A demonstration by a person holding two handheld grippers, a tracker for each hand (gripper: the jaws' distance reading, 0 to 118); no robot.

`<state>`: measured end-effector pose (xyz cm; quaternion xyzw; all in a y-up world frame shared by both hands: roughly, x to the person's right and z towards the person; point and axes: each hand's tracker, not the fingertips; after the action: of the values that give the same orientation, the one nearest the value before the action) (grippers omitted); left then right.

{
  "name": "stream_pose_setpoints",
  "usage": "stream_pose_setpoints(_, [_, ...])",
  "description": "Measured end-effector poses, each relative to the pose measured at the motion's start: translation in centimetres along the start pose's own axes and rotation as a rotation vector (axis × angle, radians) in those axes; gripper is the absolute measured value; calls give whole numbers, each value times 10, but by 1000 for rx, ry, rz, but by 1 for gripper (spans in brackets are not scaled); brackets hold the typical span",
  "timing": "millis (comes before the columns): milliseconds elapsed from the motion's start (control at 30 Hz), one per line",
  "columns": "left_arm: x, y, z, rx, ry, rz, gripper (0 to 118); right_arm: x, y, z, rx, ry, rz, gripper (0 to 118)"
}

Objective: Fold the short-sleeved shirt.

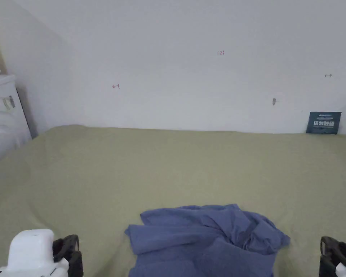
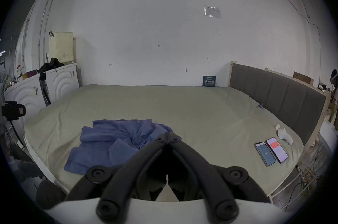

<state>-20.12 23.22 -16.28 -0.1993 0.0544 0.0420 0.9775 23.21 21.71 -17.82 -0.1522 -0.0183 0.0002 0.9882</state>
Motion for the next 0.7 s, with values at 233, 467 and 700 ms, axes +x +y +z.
stream_pose_setpoints(233, [17,1,-125,-255,-76,-6,0,-7,-2,-26,-35,22,9,0])
stream_pose_setpoints(467, [31,-5,-275,-488,-115,5,0,-6,-17,-65,-123,33,44,0])
stream_pose_setpoints(700, [57,-18,-335,-599,22,-114,108,1,-38,-96,-195,22,78,0])
